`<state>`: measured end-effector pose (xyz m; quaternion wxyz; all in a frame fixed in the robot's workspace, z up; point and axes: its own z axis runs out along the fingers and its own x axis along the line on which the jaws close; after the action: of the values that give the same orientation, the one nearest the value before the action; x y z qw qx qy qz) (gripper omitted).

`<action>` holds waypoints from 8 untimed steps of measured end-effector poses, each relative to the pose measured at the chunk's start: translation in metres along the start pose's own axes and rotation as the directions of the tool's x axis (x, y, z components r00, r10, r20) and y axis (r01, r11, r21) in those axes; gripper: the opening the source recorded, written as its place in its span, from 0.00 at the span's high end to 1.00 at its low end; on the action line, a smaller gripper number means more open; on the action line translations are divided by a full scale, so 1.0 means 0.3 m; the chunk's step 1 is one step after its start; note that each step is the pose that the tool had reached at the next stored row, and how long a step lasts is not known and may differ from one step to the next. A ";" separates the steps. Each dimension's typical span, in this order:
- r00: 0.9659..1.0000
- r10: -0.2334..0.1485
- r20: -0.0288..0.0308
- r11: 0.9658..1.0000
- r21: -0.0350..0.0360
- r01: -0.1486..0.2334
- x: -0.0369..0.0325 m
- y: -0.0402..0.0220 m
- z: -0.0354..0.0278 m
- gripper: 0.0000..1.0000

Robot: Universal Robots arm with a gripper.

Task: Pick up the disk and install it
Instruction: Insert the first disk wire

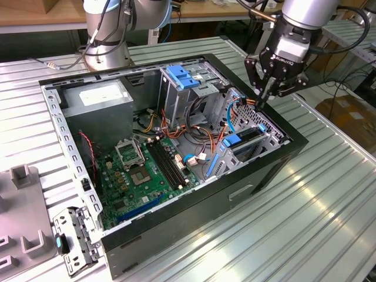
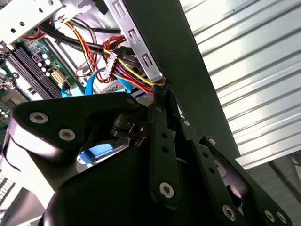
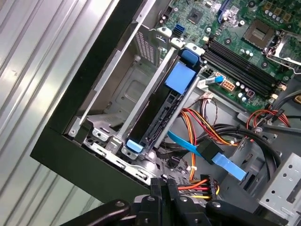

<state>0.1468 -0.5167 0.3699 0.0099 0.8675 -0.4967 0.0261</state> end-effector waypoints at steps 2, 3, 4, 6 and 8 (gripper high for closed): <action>1.000 0.030 0.000 1.000 -0.002 -0.030 0.000 0.001 0.001 0.83; 0.999 0.039 0.000 0.999 -0.002 -0.039 -0.001 0.001 0.001 0.83; 0.999 0.051 -0.001 0.999 -0.003 -0.051 -0.001 0.002 0.001 0.83; 0.998 0.067 -0.001 0.998 -0.004 -0.067 -0.008 0.013 0.001 0.83; 0.997 0.075 -0.001 0.997 -0.004 -0.075 -0.011 0.019 0.001 0.83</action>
<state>0.1400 -0.5167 0.3694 0.0108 0.8481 -0.5291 0.0257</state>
